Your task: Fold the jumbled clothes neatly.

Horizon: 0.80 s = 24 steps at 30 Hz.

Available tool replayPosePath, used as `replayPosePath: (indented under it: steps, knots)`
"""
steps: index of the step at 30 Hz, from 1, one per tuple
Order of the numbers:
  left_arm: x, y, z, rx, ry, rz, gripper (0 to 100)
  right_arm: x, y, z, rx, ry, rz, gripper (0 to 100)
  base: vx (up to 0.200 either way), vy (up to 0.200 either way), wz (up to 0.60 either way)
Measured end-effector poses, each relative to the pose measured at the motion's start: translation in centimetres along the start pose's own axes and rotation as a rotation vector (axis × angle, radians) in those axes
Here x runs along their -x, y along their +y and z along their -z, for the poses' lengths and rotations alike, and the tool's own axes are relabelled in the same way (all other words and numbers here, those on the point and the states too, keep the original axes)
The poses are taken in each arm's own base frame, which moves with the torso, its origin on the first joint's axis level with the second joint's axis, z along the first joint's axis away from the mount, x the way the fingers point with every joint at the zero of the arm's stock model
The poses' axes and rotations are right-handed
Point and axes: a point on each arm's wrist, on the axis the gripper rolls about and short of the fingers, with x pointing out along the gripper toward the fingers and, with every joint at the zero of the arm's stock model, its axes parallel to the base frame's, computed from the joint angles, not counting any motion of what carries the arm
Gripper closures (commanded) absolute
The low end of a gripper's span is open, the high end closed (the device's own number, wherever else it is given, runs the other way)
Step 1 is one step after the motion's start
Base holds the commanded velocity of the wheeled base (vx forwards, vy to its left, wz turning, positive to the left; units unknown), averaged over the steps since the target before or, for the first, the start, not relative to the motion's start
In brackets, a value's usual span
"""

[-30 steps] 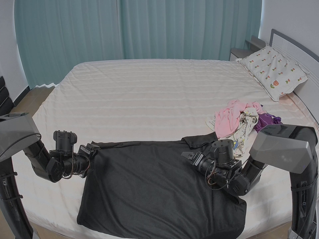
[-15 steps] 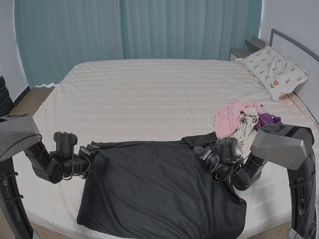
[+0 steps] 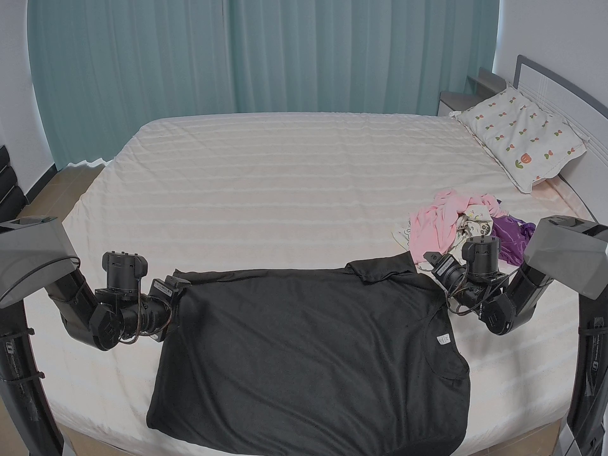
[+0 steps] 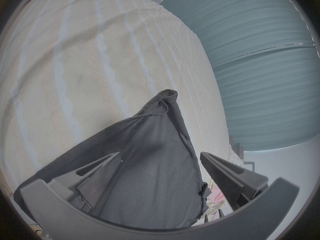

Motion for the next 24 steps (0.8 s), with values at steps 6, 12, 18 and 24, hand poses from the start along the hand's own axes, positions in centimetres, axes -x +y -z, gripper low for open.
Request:
replayPosePath:
  steps: [6,12,18,24]
  knots:
    - [0.0,0.0,0.0,0.000,0.000,-0.001,0,1.1,0.5,-0.7,0.006,0.002,-0.028,0,0.000,0.000,0.00]
    - [0.0,0.0,0.0,0.000,0.000,0.000,0,2.1,2.5,0.3,0.022,0.063,-0.111,0,0.000,0.000,0.00]
    - [0.0,0.0,0.0,0.001,0.000,0.000,0,1.9,3.6,1.9,0.035,0.109,-0.147,0,0.000,0.000,0.00]
    - [0.0,0.0,0.0,0.003,0.000,0.000,0,0.7,4.4,2.8,0.050,0.161,-0.131,0,0.000,0.000,0.00]
